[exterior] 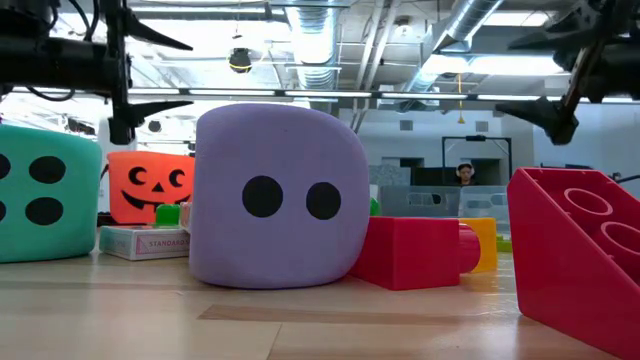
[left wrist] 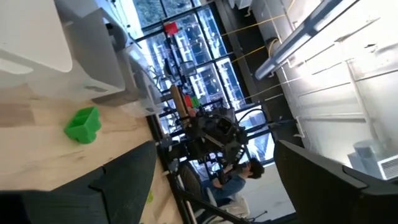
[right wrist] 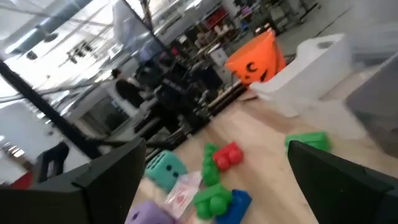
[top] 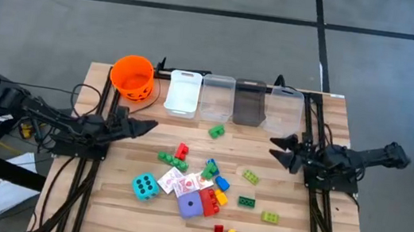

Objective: Pick & Place Toys
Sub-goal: Put the top light green game piece into the right transparent bin

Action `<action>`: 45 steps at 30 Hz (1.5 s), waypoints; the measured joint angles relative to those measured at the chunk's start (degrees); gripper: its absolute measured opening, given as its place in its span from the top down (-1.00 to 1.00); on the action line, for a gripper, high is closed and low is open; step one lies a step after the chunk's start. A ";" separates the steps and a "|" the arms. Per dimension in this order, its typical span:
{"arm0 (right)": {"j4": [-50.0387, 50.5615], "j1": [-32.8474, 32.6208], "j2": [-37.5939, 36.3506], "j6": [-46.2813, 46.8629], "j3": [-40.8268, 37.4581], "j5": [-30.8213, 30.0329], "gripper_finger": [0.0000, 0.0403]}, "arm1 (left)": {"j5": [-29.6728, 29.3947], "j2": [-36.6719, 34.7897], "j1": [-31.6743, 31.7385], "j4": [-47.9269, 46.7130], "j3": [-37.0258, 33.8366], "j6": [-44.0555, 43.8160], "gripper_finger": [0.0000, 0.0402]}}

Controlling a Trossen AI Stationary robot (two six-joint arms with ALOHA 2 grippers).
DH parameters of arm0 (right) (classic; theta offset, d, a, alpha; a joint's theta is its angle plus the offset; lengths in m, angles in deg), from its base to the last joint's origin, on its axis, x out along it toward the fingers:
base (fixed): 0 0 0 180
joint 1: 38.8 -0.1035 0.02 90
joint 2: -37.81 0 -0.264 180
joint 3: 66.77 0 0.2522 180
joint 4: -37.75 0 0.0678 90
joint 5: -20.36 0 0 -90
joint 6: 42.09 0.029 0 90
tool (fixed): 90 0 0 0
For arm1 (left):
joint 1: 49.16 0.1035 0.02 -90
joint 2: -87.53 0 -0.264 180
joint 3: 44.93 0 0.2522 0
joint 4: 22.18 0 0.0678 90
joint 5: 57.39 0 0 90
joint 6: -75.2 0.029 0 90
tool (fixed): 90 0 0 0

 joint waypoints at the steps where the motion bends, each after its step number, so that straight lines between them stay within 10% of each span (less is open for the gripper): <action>1: -0.49 -0.71 0.96 0.07 0.76 0.79 -0.90 | 0.00 0.44 0.00 0.39 0.00 -0.04 -0.59; 19: 17.59 -2.39 38.07 -14.82 40.10 -0.40 -0.90 | 4.75 3.39 0.00 7.86 0.00 -0.08 -0.59; 45: 47.35 -4.15 69.99 21.25 46.77 16.62 -0.90 | 11.56 3.35 -0.02 9.12 0.00 0.87 -0.59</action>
